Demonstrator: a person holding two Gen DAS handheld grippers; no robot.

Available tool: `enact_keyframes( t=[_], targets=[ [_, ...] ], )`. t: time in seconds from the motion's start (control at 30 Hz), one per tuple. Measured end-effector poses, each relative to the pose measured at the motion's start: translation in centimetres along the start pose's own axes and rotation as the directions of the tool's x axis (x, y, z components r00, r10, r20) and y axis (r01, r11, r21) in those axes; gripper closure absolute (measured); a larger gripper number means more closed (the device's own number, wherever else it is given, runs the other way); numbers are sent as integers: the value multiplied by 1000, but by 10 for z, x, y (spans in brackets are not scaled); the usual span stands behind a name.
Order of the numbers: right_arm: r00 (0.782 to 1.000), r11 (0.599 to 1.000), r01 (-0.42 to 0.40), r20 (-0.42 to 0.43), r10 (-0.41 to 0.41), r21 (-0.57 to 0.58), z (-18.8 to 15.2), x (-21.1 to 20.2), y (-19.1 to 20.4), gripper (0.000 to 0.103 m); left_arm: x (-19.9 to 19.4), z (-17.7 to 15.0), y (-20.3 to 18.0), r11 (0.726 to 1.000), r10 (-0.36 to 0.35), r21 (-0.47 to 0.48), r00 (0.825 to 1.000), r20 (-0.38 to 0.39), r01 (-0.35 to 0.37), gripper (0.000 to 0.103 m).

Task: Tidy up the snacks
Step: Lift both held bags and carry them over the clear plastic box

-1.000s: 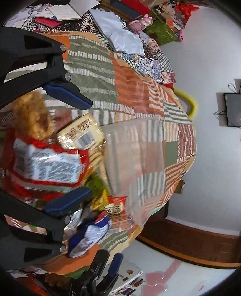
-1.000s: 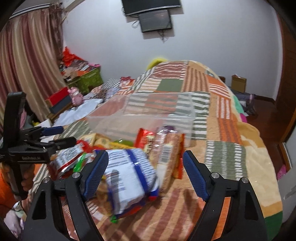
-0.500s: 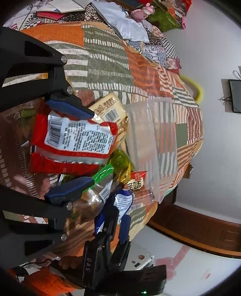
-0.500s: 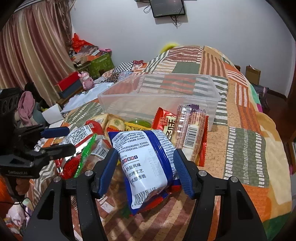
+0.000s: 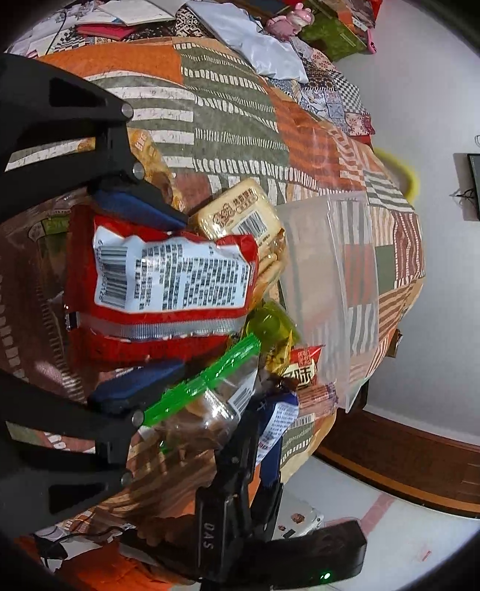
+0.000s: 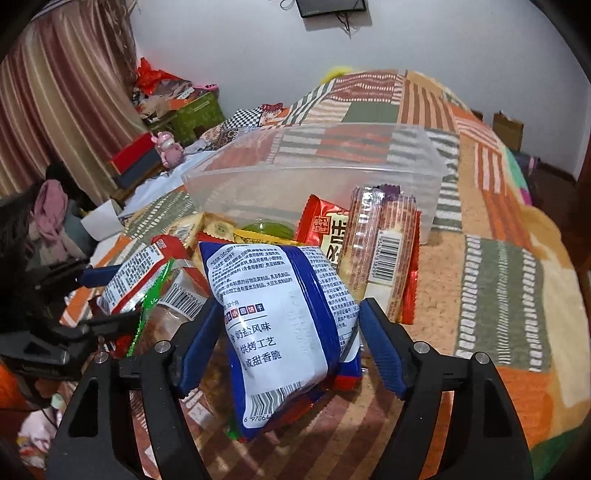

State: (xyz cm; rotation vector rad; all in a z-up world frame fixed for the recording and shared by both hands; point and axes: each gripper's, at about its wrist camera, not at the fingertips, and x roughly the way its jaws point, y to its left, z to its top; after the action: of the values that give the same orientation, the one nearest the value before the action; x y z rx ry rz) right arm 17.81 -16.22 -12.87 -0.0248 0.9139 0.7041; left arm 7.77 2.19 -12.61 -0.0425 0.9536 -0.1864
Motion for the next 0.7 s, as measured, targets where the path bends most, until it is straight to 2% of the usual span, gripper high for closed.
enact_keyframes(
  t=[0.3,0.47,0.6,0.7],
  targets=[
    [1000,1000,-1,12,1,19,-5,-4,2,40,17,-4,-17,995,59,84,998,-32,-56,21],
    [1000,999,-6,29,5,40,-6,-11,0,43,22,-4,-19,993,76,94,997,-20,-74,22],
    [999,999,-8,50,6,36,-5,-18,1,45,19,-4,-16,995,64,75,998,-11,-63,32],
    [998,999,-10,67,7,31,-3,-24,3,45,12,-2,-7,998,50,27,999,3,-50,33]
  ],
)
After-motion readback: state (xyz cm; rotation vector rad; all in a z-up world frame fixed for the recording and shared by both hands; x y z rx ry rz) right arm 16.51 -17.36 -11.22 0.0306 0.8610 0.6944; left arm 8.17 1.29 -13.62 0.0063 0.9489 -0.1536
